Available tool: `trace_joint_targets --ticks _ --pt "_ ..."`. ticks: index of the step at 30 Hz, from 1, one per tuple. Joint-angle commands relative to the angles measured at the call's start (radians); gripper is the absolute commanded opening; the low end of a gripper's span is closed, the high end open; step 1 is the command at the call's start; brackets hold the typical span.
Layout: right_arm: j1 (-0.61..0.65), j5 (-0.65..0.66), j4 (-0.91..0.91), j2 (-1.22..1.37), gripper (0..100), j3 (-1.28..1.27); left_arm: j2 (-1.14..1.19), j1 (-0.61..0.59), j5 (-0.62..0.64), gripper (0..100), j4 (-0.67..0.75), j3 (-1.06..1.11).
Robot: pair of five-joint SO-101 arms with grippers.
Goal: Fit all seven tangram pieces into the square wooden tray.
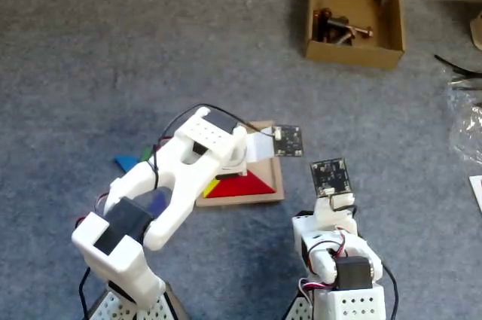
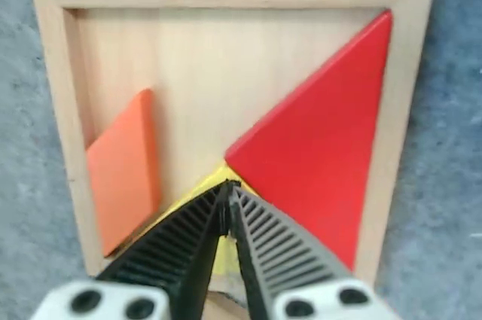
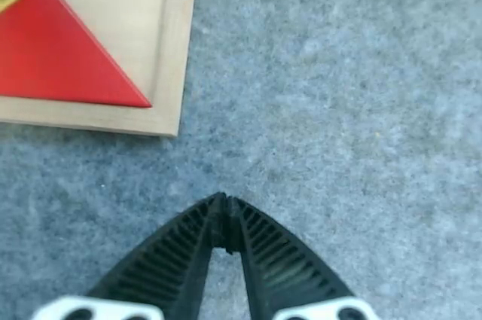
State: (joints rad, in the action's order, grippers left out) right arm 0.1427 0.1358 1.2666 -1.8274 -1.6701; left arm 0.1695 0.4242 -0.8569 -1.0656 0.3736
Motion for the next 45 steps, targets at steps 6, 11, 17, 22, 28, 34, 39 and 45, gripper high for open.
trace_joint_targets --ticks 6,11,17,22,28,34,39,45 --pt "0.01 -0.008 -0.018 -0.008 0.5 -0.117 -0.035 -0.016 0.009 1 -0.032 -0.068" --pt "0.01 -0.008 -0.018 -0.008 0.5 -0.117 -0.036 -0.016 0.011 1 -0.032 -0.122" --pt "0.01 -0.008 -0.018 -0.008 0.5 -0.117 -0.056 -0.018 0.012 1 -0.104 -0.217" --pt "0.01 -0.008 -0.018 -0.008 0.5 -0.117 -0.165 -0.088 0.021 1 -0.198 -0.266" --pt "0.01 -0.008 -0.018 -0.008 0.5 -0.117 -0.26 -0.223 0.285 1 -0.279 -0.262" --pt "0.01 -0.008 -0.018 -0.008 0.5 -0.117 -0.262 -0.346 0.29 1 -0.302 -0.166" --pt "0.01 -0.008 -0.018 -0.008 0.5 -0.117 -0.269 -0.475 0.29 1 -0.302 -0.042" --pt "0.01 -0.008 -0.018 -0.008 0.5 -0.117 -0.268 -0.622 0.29 1 -0.31 -0.008"
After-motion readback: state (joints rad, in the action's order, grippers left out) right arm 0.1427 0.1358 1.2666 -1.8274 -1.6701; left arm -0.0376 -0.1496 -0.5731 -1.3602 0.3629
